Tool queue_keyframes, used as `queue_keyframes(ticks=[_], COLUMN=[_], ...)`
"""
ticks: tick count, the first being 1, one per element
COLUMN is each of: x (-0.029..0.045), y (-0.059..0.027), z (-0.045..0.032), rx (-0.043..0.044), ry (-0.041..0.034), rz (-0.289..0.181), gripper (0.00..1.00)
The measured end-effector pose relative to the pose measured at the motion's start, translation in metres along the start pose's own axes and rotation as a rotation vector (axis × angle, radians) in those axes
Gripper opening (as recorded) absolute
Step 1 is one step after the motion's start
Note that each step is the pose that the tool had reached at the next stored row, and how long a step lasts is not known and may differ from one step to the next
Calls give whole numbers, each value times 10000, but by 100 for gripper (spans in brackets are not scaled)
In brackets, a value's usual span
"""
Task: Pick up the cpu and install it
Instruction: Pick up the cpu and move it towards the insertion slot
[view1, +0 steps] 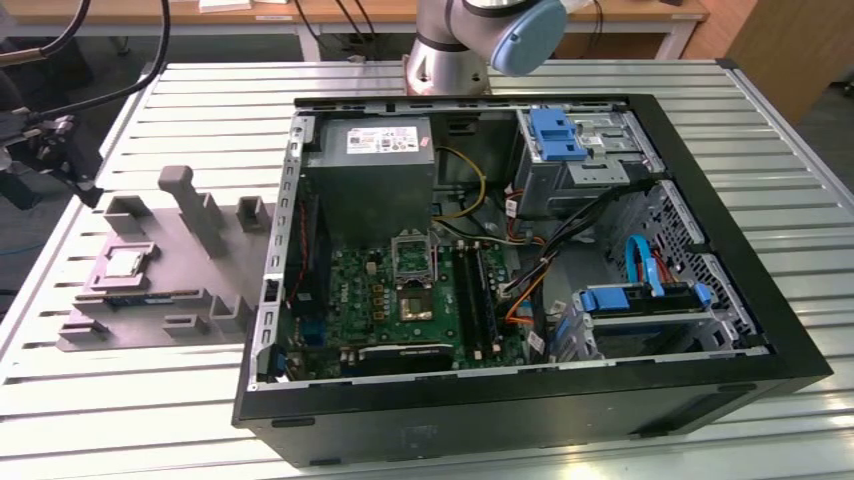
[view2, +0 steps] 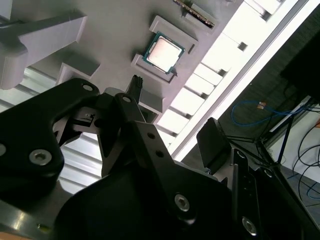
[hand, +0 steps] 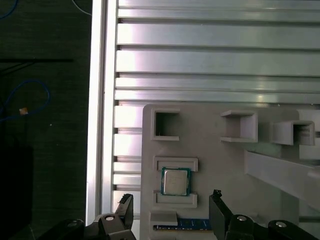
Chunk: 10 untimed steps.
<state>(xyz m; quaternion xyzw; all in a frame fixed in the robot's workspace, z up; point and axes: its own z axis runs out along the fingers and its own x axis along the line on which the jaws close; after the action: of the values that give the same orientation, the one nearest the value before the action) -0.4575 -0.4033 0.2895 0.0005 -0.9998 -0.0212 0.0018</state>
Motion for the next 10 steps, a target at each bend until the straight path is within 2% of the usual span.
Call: queue_keyframes(ticks=[3,10], x=[-18,-33], y=[-2,-7], z=[26,151], rx=[1,2], ry=[3,4], rz=[-1,0], gripper=[71,71])
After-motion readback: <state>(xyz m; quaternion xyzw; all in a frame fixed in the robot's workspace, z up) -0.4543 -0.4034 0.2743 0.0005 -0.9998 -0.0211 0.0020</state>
